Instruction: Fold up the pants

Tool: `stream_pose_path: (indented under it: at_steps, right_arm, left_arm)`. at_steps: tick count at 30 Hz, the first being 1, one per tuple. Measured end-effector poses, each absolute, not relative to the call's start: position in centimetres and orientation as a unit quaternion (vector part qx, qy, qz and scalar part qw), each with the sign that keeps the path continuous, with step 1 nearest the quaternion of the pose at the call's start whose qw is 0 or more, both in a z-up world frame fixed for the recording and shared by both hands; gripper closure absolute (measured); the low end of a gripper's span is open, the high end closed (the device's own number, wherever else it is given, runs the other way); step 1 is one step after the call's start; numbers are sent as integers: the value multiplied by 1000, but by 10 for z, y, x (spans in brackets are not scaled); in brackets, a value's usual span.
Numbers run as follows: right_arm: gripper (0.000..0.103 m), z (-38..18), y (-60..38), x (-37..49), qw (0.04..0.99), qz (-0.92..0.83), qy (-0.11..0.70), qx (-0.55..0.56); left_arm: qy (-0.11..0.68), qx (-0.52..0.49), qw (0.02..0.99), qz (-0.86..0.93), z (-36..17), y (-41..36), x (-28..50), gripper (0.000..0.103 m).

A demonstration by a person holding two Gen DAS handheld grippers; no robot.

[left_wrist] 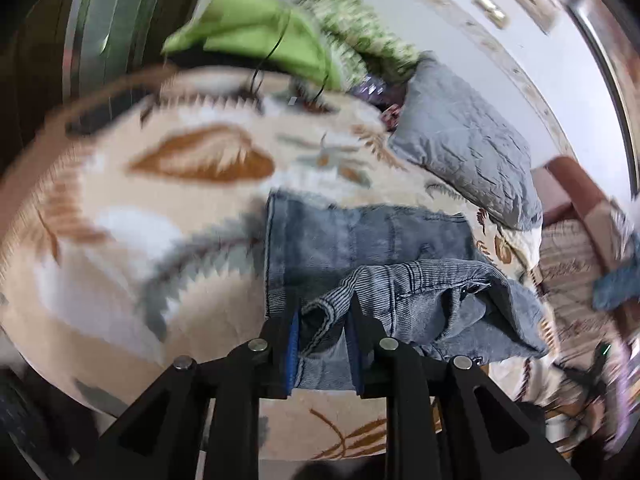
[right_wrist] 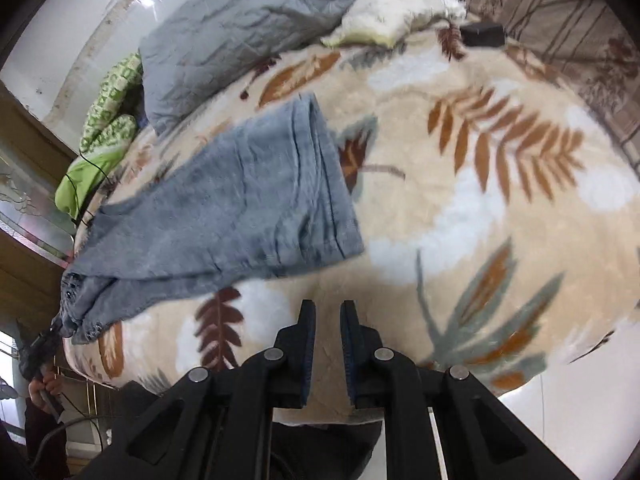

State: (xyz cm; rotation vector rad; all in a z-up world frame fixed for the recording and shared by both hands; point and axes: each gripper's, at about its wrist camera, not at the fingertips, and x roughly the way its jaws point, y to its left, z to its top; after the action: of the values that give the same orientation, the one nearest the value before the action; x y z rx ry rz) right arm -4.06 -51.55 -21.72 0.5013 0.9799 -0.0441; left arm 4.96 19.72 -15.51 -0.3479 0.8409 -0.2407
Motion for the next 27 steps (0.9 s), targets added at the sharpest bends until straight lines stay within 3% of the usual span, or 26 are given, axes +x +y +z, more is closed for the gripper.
stream_pose_path:
  at_steps: [3, 4, 6, 8, 10, 12, 15, 20, 27]
  right_arm:
    - [87, -197, -518, -18, 862, -1, 436, 258]
    - [81, -195, -516, -10, 863, 3, 433, 261]
    - [66, -193, -509, 5, 862, 1, 432, 264]
    - [47, -192, -493, 20, 864, 7, 429, 265]
    - [47, -187, -466, 29, 868, 36, 430, 247]
    - [47, -183, -437, 42, 870, 57, 438, 221]
    - [47, -187, -398, 64, 867, 79, 453, 191]
    - [47, -205, -351, 91, 857, 93, 488, 136]
    - [47, -234, -350, 70, 821, 93, 557, 84]
  left_arm:
    - [375, -113, 912, -119, -128, 174, 43, 78]
    - [362, -100, 918, -130, -116, 162, 40, 76]
    - [347, -97, 922, -143, -104, 149, 39, 60]
    - [328, -109, 925, -159, -93, 136, 40, 58]
    - [315, -118, 925, -175, -85, 121, 44, 58]
    - [316, -121, 921, -191, -83, 102, 52, 49]
    - [338, -101, 912, -209, -92, 62, 70, 49]
    - [433, -87, 869, -224, -141, 7, 96, 49]
    - [489, 23, 827, -277, -187, -24, 40, 50]
